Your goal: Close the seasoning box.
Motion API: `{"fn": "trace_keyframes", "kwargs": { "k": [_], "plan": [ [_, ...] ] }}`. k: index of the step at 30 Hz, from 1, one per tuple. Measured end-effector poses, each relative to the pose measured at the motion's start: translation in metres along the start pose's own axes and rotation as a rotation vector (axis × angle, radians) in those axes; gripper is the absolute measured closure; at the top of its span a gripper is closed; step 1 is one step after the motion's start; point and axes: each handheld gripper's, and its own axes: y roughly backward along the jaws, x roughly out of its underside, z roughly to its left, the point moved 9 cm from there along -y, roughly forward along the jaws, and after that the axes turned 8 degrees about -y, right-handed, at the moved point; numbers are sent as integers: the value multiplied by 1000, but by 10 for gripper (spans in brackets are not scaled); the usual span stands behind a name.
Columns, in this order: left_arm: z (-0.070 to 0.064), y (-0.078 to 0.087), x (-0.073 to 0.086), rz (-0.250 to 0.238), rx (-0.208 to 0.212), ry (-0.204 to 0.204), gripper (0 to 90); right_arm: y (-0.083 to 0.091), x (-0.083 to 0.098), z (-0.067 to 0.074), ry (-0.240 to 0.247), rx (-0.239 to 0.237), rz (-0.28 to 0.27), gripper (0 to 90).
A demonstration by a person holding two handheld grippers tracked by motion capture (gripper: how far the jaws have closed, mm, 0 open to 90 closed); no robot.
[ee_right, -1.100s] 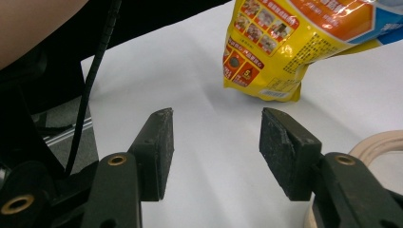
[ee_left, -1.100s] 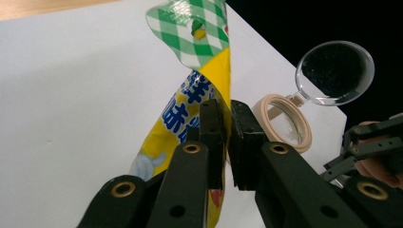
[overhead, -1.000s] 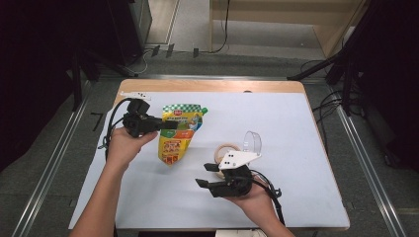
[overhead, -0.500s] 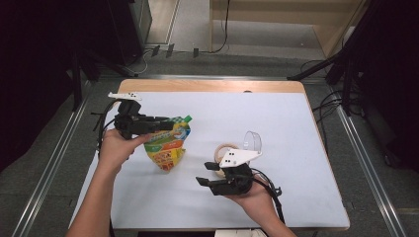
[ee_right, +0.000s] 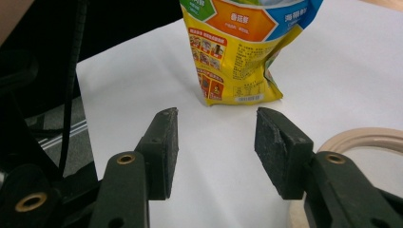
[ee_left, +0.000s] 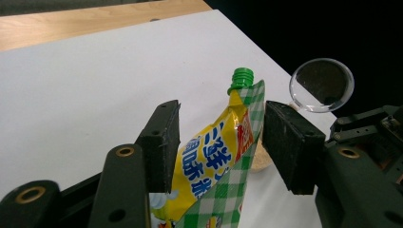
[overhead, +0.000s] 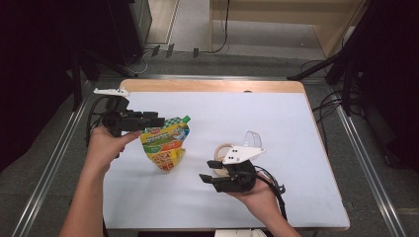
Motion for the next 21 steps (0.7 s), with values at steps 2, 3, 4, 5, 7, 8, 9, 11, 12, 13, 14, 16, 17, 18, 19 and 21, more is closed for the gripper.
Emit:
{"fn": "trace_keyframes", "kwargs": {
  "k": [2, 3, 4, 5, 7, 8, 9, 11, 12, 13, 14, 16, 17, 18, 19, 21],
  "plan": [
    [1, 5, -2, -6, -11, 4, 470, 1, 0, -1, 2, 7, 7, 517],
    [2, 7, -2, -7, -15, 6, 464, 1, -1, -1, 4, 7, 9, 519],
    [3, 9, -2, -6, -19, 5, 455, 2, -1, -1, 4, 8, 12, 521],
    [4, 11, -2, -4, -23, 10, 441, 3, -1, -1, 7, 11, 16, 525],
    [8, 15, -1, -3, -34, 21, 434, 3, 0, -2, 11, 18, 25, 532],
    [10, 16, 0, -3, -43, 28, 433, 4, 0, -2, 11, 18, 28, 535],
    [12, 18, 0, -7, -52, 31, 432, 4, 0, -2, 8, 16, 30, 537],
    [15, 21, 0, -11, -65, 35, 430, 5, 0, -3, 5, 16, 33, 548],
    [16, 23, 1, -8, -72, 34, 427, 6, 0, -3, 4, 15, 34, 554],
    [17, 24, 1, -10, -78, 38, 425, 6, 0, -3, 0, 12, 38, 562],
    [19, 25, 2, -8, -84, 36, 423, 7, 0, -3, -5, 10, 42, 569],
    [23, 27, 4, -8, -99, 44, 420, 9, -2, -2, -3, 9, 43, 576],
    [25, 28, 5, -5, -104, 47, 418, 10, -3, -2, -3, 10, 42, 575],
    [28, 28, 7, -6, -108, 51, 417, 11, -4, -2, -1, 8, 37, 574],
    [30, 28, 8, -4, -112, 54, 413, 12, -6, -2, 1, 9, 35, 575],
    [34, 27, 12, 1, -121, 59, 405, 15, -9, -3, -8, 9, 33, 582]
  ]
}}
